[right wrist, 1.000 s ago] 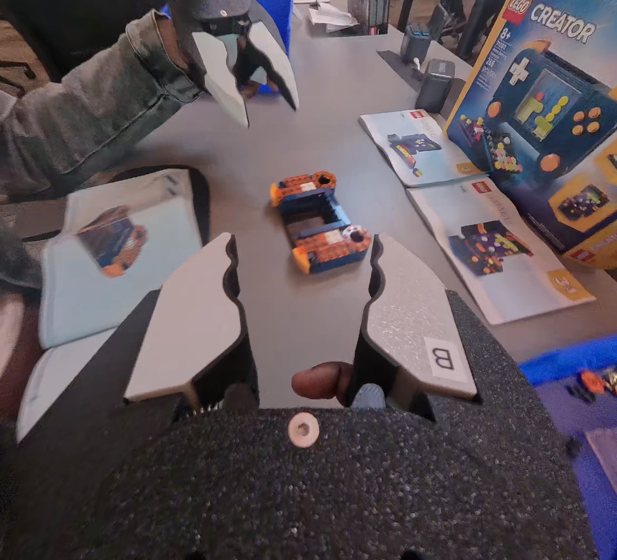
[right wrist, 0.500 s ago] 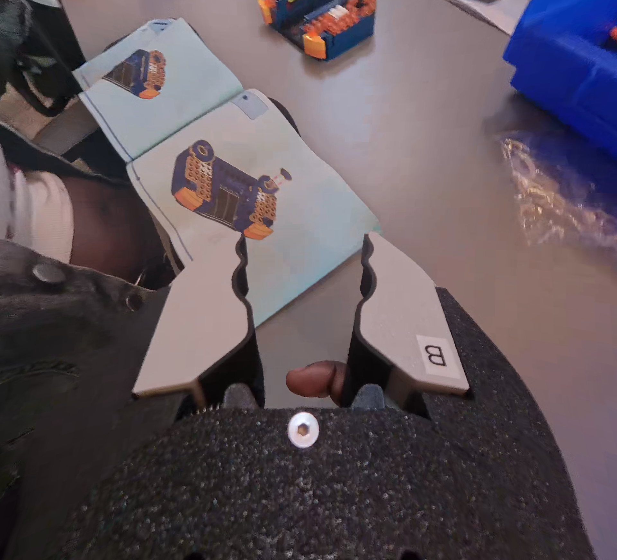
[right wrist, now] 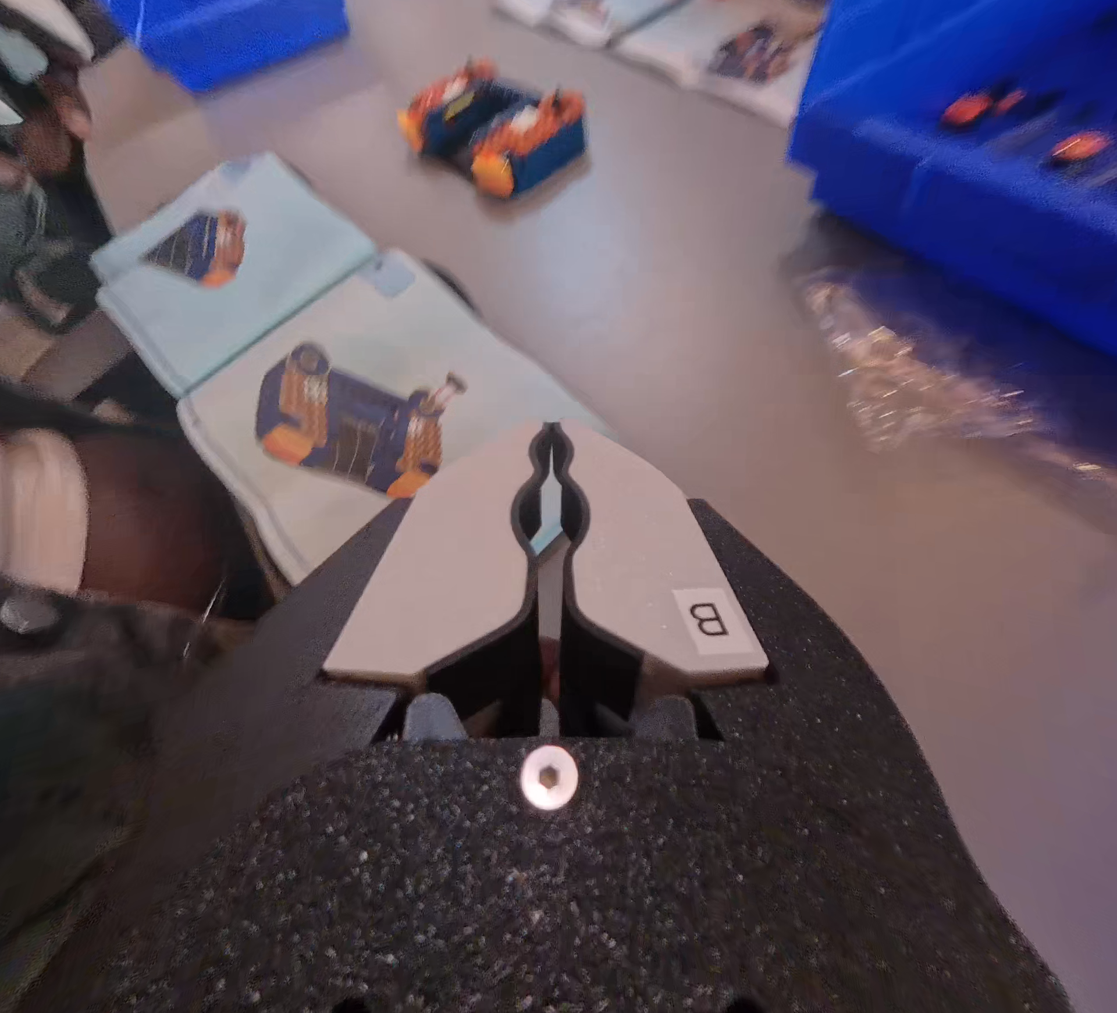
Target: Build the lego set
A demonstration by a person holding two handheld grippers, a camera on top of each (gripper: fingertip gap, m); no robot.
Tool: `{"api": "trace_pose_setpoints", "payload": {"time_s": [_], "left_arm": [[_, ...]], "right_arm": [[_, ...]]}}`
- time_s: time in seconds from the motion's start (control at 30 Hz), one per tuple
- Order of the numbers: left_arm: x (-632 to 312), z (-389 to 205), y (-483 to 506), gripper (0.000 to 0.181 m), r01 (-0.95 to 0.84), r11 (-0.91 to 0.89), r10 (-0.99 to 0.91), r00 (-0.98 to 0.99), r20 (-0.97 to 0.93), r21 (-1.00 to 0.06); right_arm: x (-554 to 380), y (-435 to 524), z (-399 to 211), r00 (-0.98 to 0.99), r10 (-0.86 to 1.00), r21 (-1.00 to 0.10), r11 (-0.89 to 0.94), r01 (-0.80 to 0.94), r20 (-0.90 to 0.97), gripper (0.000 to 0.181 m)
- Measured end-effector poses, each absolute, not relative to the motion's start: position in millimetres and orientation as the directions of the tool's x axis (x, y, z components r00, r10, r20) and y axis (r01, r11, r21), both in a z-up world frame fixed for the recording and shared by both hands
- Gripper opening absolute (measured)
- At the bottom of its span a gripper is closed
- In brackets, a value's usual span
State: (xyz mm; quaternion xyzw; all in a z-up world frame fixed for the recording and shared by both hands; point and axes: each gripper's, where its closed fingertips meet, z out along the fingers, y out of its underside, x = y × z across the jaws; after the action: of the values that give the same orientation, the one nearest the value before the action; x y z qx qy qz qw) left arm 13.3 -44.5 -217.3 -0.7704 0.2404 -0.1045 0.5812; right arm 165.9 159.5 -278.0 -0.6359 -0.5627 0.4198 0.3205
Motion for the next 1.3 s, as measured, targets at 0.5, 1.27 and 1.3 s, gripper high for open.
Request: {"api": "trace_pose_setpoints", "payload": {"time_s": [0.5,1.27,1.3], "left_arm": [[-103,-175,-29,0.146,-0.087,0.091,-0.018,0.996,-0.089,-0.992],[-182,-245,25,0.007,-0.057,-0.099,0.006,0.998,-0.057,-0.994],[-180,-249,27,0.007,-0.063,-0.123,0.002,0.998,-0.064,-0.99]], "right_arm": [[161,214,-285,0.13,0.944,-0.903,-0.328,0.277,-0.303,0.079],[74,296,-239,0.18,0.983,-0.924,-0.038,0.381,0.034,0.051],[65,298,-249,0.146,0.989,-0.899,-0.061,0.433,0.003,0.058]]}}
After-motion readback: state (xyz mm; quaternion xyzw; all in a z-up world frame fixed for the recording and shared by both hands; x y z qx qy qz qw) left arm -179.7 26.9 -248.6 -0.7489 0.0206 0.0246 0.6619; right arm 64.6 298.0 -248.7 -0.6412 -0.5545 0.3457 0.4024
